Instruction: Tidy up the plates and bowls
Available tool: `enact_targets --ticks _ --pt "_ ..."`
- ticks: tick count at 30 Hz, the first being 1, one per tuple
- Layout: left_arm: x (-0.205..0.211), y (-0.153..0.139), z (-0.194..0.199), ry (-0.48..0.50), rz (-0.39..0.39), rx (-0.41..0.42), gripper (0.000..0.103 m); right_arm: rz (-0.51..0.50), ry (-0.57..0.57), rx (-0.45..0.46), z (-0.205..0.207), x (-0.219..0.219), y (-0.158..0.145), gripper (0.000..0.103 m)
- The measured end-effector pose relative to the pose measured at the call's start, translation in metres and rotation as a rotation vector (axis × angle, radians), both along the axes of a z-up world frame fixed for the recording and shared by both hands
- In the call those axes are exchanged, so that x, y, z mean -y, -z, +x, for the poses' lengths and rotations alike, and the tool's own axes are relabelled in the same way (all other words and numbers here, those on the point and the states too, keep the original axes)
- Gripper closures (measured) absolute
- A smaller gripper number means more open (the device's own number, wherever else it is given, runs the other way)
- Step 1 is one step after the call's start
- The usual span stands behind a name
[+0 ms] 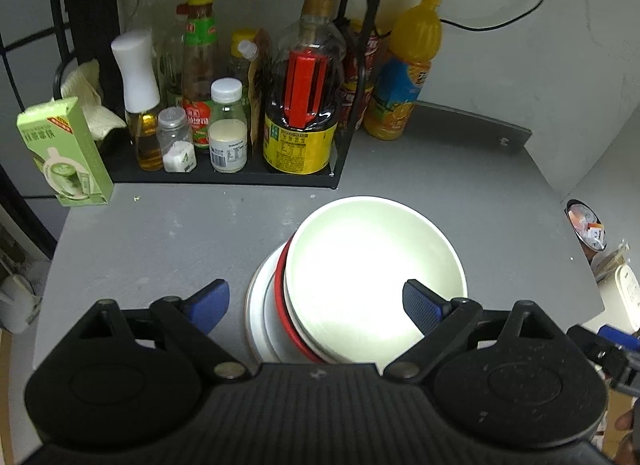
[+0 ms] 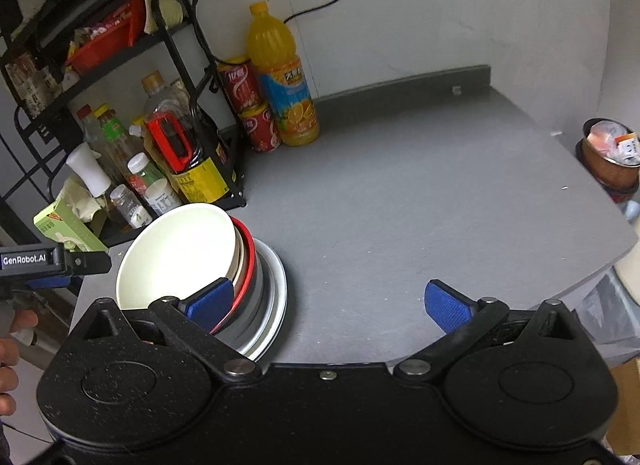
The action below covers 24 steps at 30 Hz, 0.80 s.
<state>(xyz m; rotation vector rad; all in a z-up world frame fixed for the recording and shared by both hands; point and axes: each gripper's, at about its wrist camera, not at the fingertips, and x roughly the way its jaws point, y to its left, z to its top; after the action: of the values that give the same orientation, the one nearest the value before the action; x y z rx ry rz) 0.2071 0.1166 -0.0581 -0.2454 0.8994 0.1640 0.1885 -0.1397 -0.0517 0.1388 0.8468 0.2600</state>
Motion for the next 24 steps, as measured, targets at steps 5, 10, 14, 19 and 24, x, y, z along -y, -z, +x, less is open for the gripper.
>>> enact_targets --ticks 5,10,14,19,24 --pt "0.008 -0.015 -0.022 0.005 0.007 0.033 0.011 -0.008 -0.001 0.036 -0.019 0.007 -0.012 0.0" --pt "0.018 -0.028 -0.043 0.015 0.023 0.064 0.011 -0.014 0.003 0.071 -0.036 0.011 -0.024 0.0" --pt "0.024 -0.038 -0.058 0.018 0.03 0.085 0.011 -0.015 0.004 0.092 -0.048 0.014 -0.031 0.0" --pt "0.034 -0.048 -0.075 0.03 0.045 0.108 0.011 -0.015 0.01 0.119 -0.064 0.02 -0.039 0.0" --pt "0.047 -0.056 -0.093 0.057 0.052 0.132 0.011 -0.017 0.028 0.139 -0.081 0.028 -0.045 0.0"
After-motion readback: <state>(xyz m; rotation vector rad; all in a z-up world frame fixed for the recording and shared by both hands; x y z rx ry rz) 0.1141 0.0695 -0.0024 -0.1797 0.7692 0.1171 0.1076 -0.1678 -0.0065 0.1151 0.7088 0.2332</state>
